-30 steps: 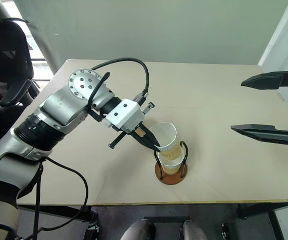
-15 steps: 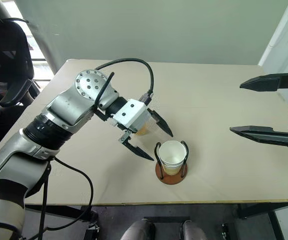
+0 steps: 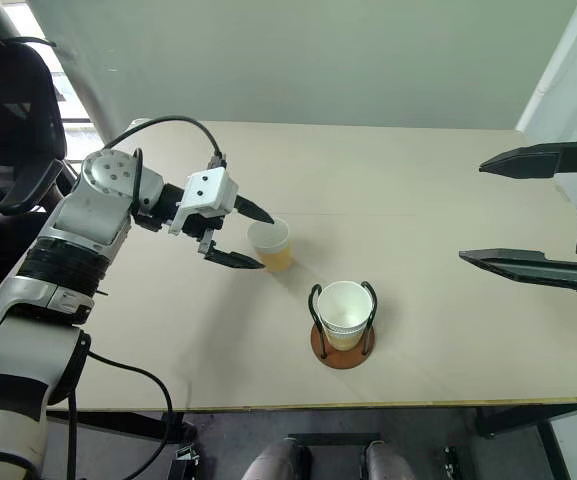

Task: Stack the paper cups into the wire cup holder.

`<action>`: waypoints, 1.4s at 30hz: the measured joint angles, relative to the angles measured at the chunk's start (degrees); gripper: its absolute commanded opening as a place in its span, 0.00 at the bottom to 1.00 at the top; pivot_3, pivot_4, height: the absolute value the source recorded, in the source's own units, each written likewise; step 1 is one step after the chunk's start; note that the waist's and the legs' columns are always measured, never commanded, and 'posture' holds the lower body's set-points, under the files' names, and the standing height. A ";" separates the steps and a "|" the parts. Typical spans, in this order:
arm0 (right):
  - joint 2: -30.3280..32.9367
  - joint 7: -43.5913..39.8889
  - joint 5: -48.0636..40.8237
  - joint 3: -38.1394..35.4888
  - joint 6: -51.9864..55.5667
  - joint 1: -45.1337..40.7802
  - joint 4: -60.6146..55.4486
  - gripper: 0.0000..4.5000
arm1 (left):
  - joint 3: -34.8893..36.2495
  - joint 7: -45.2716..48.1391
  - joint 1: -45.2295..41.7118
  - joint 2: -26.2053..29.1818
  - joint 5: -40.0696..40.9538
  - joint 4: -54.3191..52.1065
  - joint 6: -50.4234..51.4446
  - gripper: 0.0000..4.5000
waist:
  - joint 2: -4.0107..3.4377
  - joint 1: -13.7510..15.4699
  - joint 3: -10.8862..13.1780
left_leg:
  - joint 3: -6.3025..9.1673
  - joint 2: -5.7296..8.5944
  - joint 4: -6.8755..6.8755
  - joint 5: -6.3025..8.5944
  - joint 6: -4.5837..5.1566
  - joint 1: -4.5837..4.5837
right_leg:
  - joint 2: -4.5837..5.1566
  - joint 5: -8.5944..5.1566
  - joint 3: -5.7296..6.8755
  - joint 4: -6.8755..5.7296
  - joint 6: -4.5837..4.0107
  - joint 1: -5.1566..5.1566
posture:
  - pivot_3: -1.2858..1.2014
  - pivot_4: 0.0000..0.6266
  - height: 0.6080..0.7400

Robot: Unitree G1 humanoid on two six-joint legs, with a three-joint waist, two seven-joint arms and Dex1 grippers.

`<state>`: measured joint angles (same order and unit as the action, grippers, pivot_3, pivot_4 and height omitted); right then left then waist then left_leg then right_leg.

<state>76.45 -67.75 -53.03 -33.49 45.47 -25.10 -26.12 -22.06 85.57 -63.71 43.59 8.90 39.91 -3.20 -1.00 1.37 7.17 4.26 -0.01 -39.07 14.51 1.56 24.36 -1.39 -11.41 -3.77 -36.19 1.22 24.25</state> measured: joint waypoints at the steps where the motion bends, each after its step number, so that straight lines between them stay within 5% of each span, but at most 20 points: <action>1: 0.00 0.00 0.06 0.25 -0.09 0.00 0.01 1.00 | 0.07 -0.36 -0.01 -0.28 -0.67 1.17 -0.71 0.99 | 0.00 0.15 0.00 | 0.00 0.02 -0.01 0.01 0.02 0.01 | 0.02 0.01 0.00 0.00 0.01 0.00 | 0.52 0.24 1.00; 12: 0.29 0.02 0.32 0.86 0.13 -0.04 0.21 1.00 | 1.53 -2.07 -0.44 -7.56 -8.07 13.90 -7.81 0.95 | 0.00 0.32 0.00 | -0.03 0.14 0.00 0.04 0.07 0.04 | 0.14 0.05 0.02 0.12 0.10 0.00 | 0.52 0.24 1.00; 25: 0.77 -0.12 0.32 0.12 1.37 0.01 -0.23 1.00 | 3.43 -3.55 -1.71 -8.58 -12.75 18.31 -11.88 0.01 | 0.01 0.31 0.00 | -0.05 0.14 -0.02 0.02 0.10 0.03 | 0.14 0.05 0.02 0.12 0.12 0.00 | 0.52 0.24 1.00; 36: 0.76 -0.79 0.38 0.11 1.30 0.10 -0.14 1.00 | 5.23 -0.04 -1.79 -8.30 -12.53 16.70 -11.16 0.01 | 0.01 0.31 0.00 | -0.06 0.14 -0.03 0.01 0.10 0.04 | 0.14 0.05 0.02 0.12 0.12 0.01 | 0.52 0.24 1.00; 42: 0.77 -1.12 0.61 -0.10 1.20 0.53 -0.03 1.00 | 4.25 4.72 -7.98 -4.23 3.34 -3.44 1.29 0.01 | 0.06 0.36 0.02 | -0.08 0.15 -0.10 0.01 0.21 0.29 | 0.19 0.11 0.05 0.26 0.22 0.09 | 0.52 0.24 1.00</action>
<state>77.21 -68.87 -52.42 -33.59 46.66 -24.57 -26.15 -17.81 90.29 -71.69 39.36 12.24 36.47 -1.92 -0.95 1.73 7.19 4.17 0.14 -39.17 14.52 1.77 24.66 -1.21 -11.29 -3.73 -35.93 1.44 24.33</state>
